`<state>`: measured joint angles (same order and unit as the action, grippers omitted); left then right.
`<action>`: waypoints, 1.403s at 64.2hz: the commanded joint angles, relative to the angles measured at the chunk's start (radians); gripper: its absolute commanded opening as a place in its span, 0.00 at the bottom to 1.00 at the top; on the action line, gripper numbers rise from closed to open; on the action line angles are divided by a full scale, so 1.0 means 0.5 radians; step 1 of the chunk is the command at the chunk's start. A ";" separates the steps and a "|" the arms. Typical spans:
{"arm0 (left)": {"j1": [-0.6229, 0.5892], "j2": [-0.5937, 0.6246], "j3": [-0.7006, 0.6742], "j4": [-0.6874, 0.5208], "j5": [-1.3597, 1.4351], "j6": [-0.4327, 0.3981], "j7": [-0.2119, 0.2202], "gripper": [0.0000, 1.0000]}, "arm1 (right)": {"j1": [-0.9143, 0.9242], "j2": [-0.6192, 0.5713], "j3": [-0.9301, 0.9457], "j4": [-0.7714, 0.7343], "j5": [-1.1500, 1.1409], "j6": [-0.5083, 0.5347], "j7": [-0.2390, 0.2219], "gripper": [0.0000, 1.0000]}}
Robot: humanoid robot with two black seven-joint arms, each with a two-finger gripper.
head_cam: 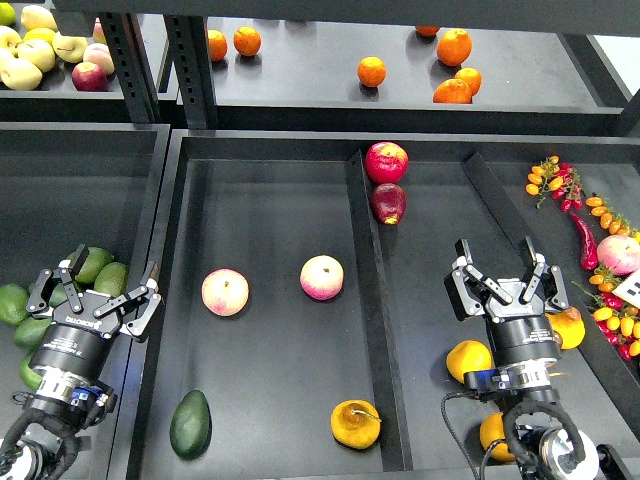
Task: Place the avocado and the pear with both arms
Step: 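Move the left gripper over the middle bin beside the pink apple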
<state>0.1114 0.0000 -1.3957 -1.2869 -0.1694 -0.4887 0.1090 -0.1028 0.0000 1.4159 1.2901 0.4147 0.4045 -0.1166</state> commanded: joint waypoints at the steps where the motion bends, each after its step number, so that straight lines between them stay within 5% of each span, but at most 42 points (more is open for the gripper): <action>1: 0.001 0.000 -0.013 0.012 0.001 0.000 -0.009 1.00 | 0.000 0.000 0.000 -0.006 -0.001 -0.002 0.000 1.00; 29: -0.032 0.000 0.018 0.003 0.001 0.000 0.040 1.00 | 0.000 0.000 0.000 -0.031 -0.001 -0.002 0.000 1.00; 47: -0.342 0.000 0.015 0.040 0.044 0.000 0.061 1.00 | -0.003 0.000 0.000 -0.034 -0.004 -0.002 0.000 1.00; 73: -0.572 0.678 0.407 0.086 0.400 0.000 0.380 1.00 | -0.003 0.000 0.000 -0.049 -0.007 -0.002 0.000 1.00; 85: -0.992 0.996 0.888 0.089 0.492 0.000 0.668 1.00 | -0.003 0.000 -0.003 -0.049 -0.007 -0.014 0.000 1.00; 90: -1.133 1.095 1.064 0.104 0.563 0.000 0.715 1.00 | -0.003 0.000 0.000 -0.049 -0.007 -0.011 0.000 1.00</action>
<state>-0.3364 0.4645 -1.0021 -1.2432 0.0577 -0.4887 0.4160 -0.1044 -0.0001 1.4147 1.2655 0.4111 0.3998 -0.1167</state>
